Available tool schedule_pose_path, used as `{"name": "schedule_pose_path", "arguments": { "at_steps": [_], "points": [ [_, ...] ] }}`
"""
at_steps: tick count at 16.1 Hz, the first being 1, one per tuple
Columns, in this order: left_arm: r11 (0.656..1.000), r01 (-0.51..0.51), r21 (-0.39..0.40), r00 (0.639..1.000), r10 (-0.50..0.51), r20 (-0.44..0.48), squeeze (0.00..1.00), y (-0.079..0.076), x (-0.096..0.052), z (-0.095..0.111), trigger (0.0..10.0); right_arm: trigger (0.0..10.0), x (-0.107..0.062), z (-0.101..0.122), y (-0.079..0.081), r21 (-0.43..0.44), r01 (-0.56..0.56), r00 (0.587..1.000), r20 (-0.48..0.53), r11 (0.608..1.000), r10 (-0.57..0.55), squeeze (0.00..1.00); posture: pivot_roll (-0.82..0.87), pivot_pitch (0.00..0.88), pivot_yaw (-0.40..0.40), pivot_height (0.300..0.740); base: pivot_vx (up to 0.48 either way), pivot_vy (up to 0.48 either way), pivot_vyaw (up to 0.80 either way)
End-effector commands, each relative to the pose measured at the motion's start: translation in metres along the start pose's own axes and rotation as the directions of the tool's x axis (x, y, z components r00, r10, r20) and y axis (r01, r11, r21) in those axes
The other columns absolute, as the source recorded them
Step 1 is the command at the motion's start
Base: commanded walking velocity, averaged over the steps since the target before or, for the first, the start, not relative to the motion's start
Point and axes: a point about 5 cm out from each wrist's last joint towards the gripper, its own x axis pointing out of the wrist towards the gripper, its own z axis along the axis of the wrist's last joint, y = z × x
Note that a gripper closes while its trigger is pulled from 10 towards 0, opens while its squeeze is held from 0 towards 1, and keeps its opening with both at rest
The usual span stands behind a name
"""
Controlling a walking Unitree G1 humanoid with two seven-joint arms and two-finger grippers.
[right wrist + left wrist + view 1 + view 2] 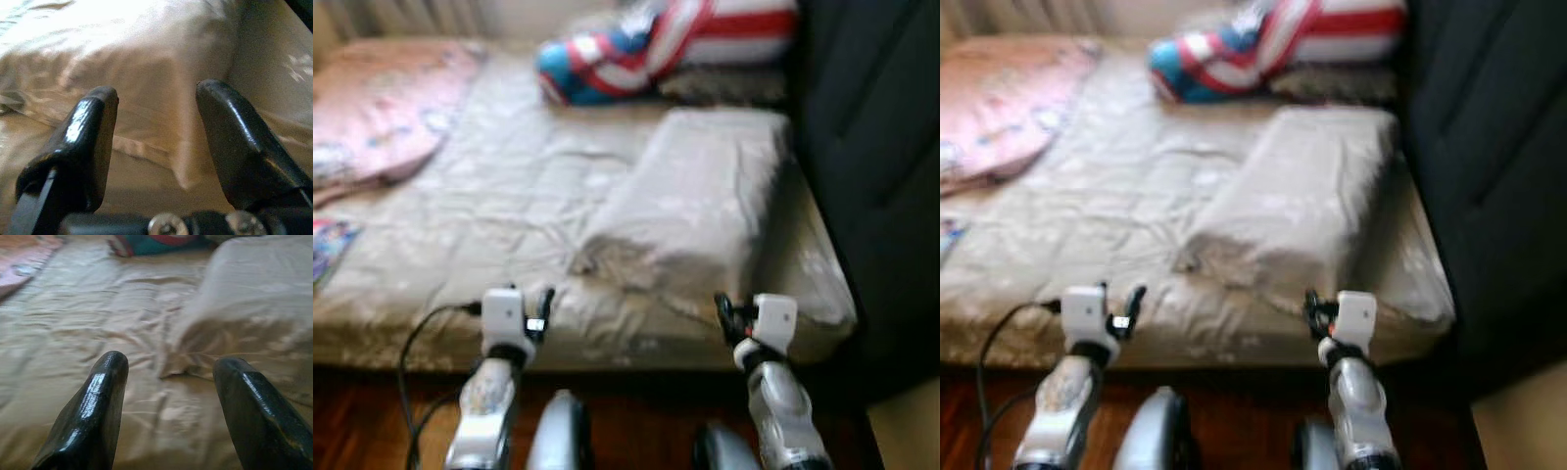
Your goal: Clean up the room
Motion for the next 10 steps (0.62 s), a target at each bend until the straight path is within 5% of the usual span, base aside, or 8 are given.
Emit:
{"name": "schedule_pose_path", "arguments": {
  "at_steps": [1, 10],
  "points": [
    [1.0, -0.009, 0.004, 1.0, 0.009, -0.014, 0.0, 0.0036, -0.0027, -0.0024, 10.0, 10.0, 0.0002, 0.0014, 0.0009, 0.012, 0.0, 1.0, 0.006, 1.0, 0.0, 0.0, 0.0, 0.148, -0.02, 0.636, 0.0, 0.0, 0.0],
    [1.0, -0.011, -0.002, 1.0, 0.011, -0.014, 0.0, 0.0031, -0.0012, -0.0022, 10.0, 10.0, 0.0017, 0.0001, 0.0006, 0.021, -0.011, 1.0, -0.001, 1.0, 0.011, 0.0, 0.0, 0.142, -0.02, 0.704, 0.0, 0.0, 0.0]
  ]
}}
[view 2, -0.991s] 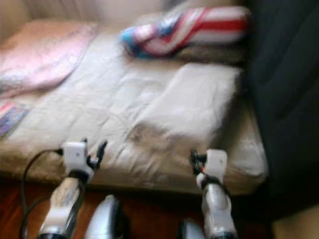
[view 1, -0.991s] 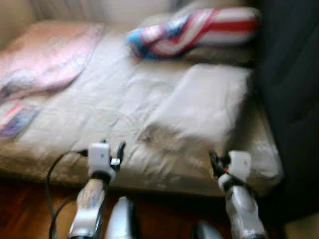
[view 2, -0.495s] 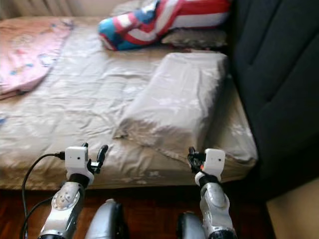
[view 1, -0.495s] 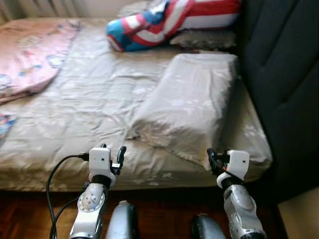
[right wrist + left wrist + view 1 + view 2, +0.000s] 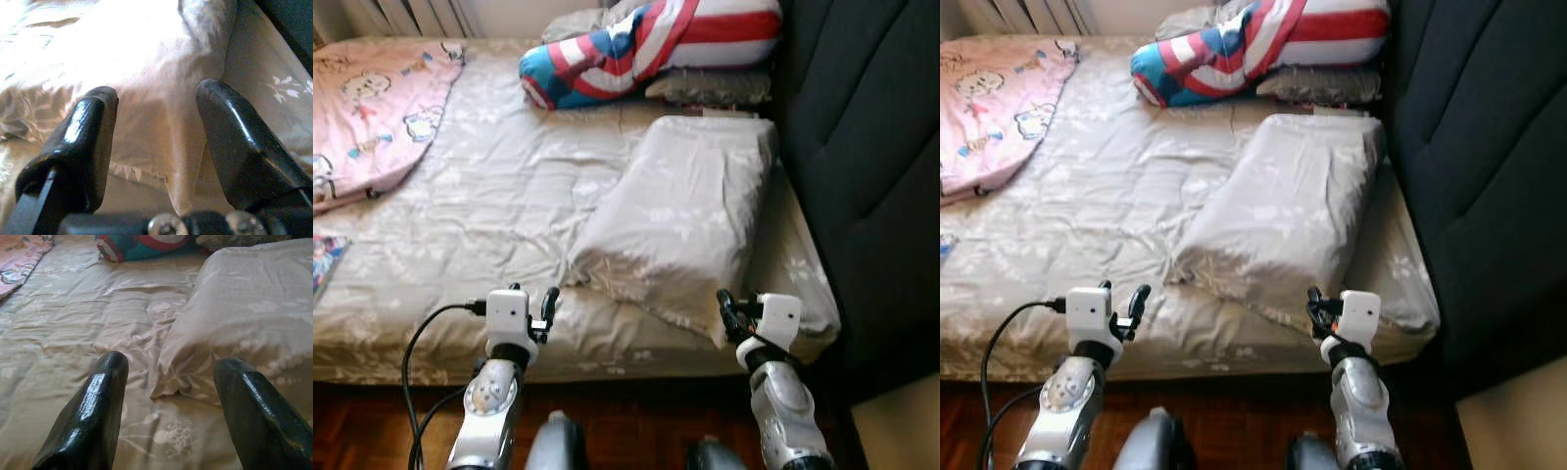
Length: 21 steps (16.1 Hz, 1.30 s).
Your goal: Clean up the room
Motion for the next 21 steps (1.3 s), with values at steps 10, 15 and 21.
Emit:
{"name": "schedule_pose_path", "arguments": {
  "at_steps": [10, 15, 21],
  "points": [
    [1.0, 0.012, -0.024, 1.0, -0.012, -0.019, 0.0, -0.001, 0.0, -0.003, 10.0, 10.0, 0.0, -0.01, 0.003, -0.004, -0.014, 0.998, -0.065, 1.0, 0.014, 0.0, 0.0, 0.131, -0.019, 0.704, 0.0, 0.0, 0.0],
    [1.0, 0.015, -0.022, 1.0, -0.015, -0.019, 0.0, -0.001, 0.0, -0.002, 10.0, 10.0, 0.0, -0.013, 0.002, -0.01, -0.017, 0.996, -0.082, 1.0, 0.016, 0.0, 0.0, 0.135, -0.018, 0.704, 0.0, 0.0, 0.0],
    [1.0, 0.014, -0.021, 1.0, -0.014, -0.016, 0.0, 0.0, 0.0, -0.002, 10.0, 10.0, -0.001, -0.012, 0.002, -0.009, -0.019, 0.997, -0.079, 1.0, 0.018, 0.0, 0.0, 0.143, -0.02, 0.704, 0.0, 0.0, 0.0]
  ]
}}
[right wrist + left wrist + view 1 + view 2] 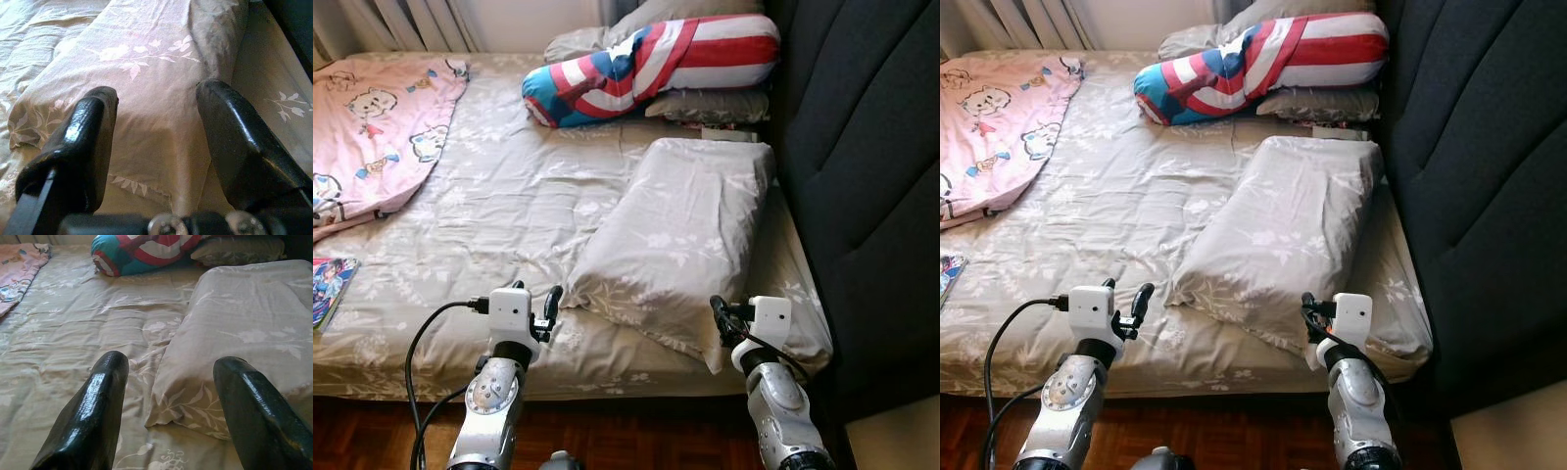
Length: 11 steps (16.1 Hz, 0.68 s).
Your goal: Clean up the room
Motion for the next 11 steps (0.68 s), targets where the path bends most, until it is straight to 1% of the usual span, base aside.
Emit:
{"name": "schedule_pose_path", "arguments": {
  "at_steps": [1, 3, 11],
  "points": [
    [1.0, -0.012, -0.014, 1.0, 0.012, -0.02, 0.0, 0.0025, -0.0021, -0.0031, 10.0, 10.0, -0.0023, -0.0013, 0.0016, 0.002, 0.0, 1.0, -0.006, 1.0, 0.0, 0.0, 0.0, 0.143, -0.02, 0.704, 0.0, 0.0, 0.0],
    [1.0, -0.014, -0.013, 1.0, 0.013, -0.019, 0.0, 0.0022, -0.0021, -0.003, 10.0, 10.0, -0.0024, 0.0011, 0.0055, 0.002, -0.005, 1.0, 0.005, 1.0, 0.005, 0.0, 0.0, 0.143, -0.021, 0.704, 0.0, 0.0, 0.0],
    [1.0, -0.021, -0.011, 1.0, 0.021, -0.018, 0.0, 0.0034, -0.0019, -0.0028, 10.0, 10.0, -0.003, -0.0004, 0.005, 0.006, -0.008, 1.0, -0.007, 1.0, 0.008, 0.0, 0.0, 0.143, -0.023, 0.704, 0.0, 0.0, 0.0]
  ]
}}
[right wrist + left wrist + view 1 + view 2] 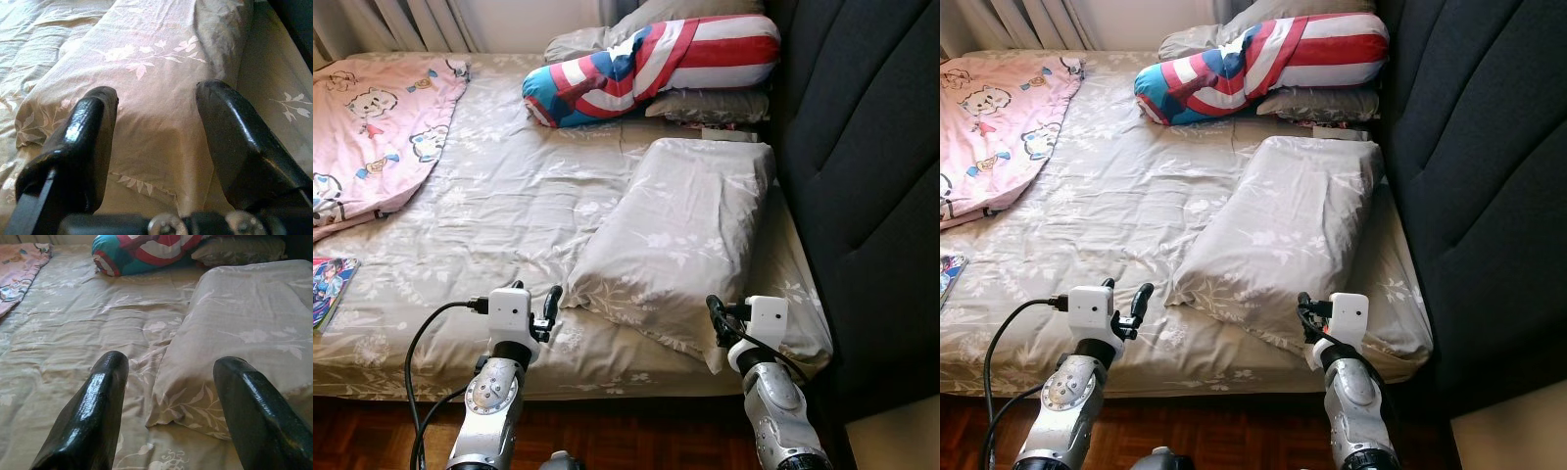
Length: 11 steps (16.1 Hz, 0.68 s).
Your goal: Clean up the room
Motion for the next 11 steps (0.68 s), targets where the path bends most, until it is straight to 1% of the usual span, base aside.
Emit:
{"name": "schedule_pose_path", "arguments": {
  "at_steps": [1, 11],
  "points": [
    [1.0, -0.018, -0.012, 1.0, 0.018, -0.018, 0.0, 0.0029, -0.0018, -0.0029, 10.0, 10.0, -0.0021, -0.0014, -0.0008, 0.004, 0.004, 1.0, -0.007, 1.0, -0.004, 0.0, 0.0, 0.143, -0.023, 0.704, 0.24, 0.0, 0.0],
    [1.0, -0.017, -0.014, 1.0, 0.017, -0.014, 0.0, 0.0018, -0.0013, -0.0022, 10.0, 10.0, -0.0022, -0.0021, -0.0012, 0.005, 0.005, 1.0, -0.012, 1.0, -0.005, 0.0, 0.0, 0.142, -0.023, 0.704, 0.256, 0.0, 0.0]
  ]
}}
